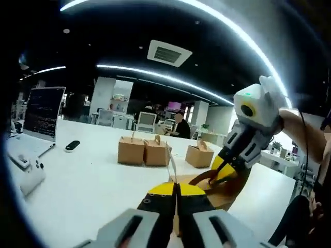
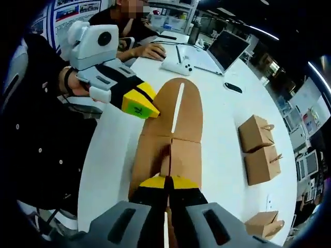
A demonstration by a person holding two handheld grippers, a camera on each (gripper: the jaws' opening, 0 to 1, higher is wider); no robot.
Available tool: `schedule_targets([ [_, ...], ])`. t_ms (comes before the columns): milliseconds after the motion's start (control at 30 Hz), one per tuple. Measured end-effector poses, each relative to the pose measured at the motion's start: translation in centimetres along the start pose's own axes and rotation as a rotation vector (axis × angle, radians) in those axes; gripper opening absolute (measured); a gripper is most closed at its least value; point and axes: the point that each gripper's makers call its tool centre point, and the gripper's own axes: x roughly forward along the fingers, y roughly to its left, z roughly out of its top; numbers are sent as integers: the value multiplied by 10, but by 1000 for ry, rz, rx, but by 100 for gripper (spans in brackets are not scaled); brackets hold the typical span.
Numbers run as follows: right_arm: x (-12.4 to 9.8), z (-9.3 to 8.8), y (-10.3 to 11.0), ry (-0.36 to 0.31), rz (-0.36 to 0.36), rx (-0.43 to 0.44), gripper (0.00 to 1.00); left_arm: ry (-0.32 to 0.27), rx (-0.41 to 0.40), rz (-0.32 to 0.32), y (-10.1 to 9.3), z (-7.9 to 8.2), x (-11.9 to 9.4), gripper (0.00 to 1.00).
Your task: Pick up one paper box from the group, open the paper box, and remove the item inside
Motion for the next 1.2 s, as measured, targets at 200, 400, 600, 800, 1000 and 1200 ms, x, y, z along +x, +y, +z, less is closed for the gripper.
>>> schedule_targets([
  [200, -10, 5, 3, -5, 14, -3, 3, 14, 37, 8, 1, 0, 0, 3],
  [400, -11, 9, 3, -20, 31, 10, 3, 12, 70, 5, -3, 2, -1, 3],
  [600, 0, -3, 8, 2, 43, -3, 4, 25, 61, -23, -10, 0, 1, 3],
  [800, -7, 7, 3, -28, 28, -9, 9, 29, 92, -26, -13, 1, 2, 3],
  [1000, -1, 2, 5, 14, 44, 5, 5, 29, 103, -28, -14, 1, 2, 3],
  [1200, -10, 6, 2, 8, 44, 20, 3, 35, 125, -20, -14, -1, 2, 3],
])
